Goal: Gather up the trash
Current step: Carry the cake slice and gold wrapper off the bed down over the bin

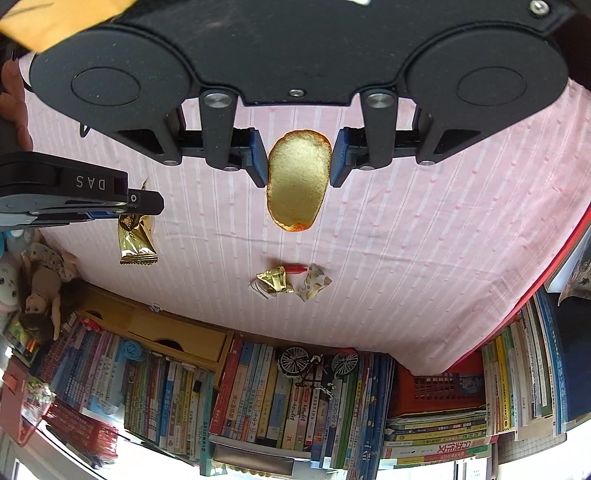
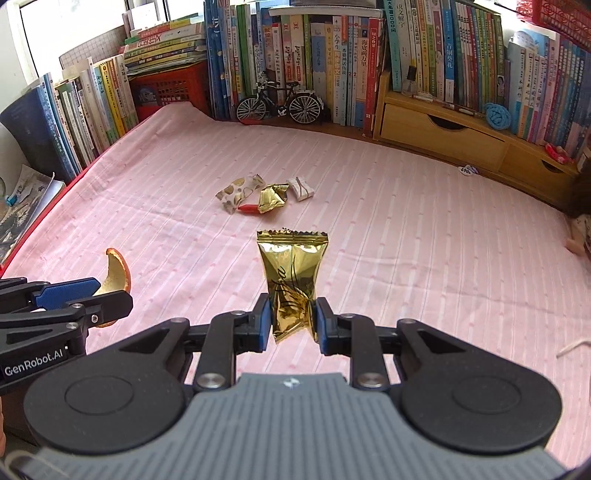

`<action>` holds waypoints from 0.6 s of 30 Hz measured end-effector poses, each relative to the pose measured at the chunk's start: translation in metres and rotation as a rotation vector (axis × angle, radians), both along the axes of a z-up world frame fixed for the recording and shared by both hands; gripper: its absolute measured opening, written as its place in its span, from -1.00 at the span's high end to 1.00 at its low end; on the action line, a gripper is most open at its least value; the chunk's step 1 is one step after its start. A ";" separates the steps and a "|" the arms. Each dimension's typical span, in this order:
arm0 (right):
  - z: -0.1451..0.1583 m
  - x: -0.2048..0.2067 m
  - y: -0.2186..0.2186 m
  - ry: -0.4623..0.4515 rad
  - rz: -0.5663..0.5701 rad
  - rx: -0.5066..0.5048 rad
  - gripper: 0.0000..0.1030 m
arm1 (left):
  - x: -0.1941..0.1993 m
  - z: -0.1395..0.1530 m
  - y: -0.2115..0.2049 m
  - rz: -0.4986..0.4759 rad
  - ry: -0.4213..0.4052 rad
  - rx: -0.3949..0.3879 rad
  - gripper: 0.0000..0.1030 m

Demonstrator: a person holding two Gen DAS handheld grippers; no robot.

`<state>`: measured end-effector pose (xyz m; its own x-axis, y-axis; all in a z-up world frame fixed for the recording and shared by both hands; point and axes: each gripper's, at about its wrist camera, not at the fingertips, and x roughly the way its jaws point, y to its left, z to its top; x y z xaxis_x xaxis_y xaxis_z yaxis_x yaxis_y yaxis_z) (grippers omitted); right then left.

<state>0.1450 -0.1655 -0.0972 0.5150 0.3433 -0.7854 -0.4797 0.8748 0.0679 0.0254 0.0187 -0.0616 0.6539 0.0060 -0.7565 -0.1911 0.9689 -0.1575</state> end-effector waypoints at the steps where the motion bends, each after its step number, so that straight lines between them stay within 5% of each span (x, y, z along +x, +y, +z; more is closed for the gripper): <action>1: 0.000 -0.012 0.002 0.001 -0.013 0.002 0.42 | -0.011 0.001 0.003 -0.017 -0.003 0.001 0.34; 9: -0.009 -0.113 0.023 0.025 -0.065 0.003 0.42 | -0.098 -0.002 0.033 -0.114 0.013 0.026 0.34; 18: -0.042 -0.205 0.057 0.134 0.013 -0.033 0.42 | -0.177 -0.043 0.070 -0.064 0.121 -0.026 0.34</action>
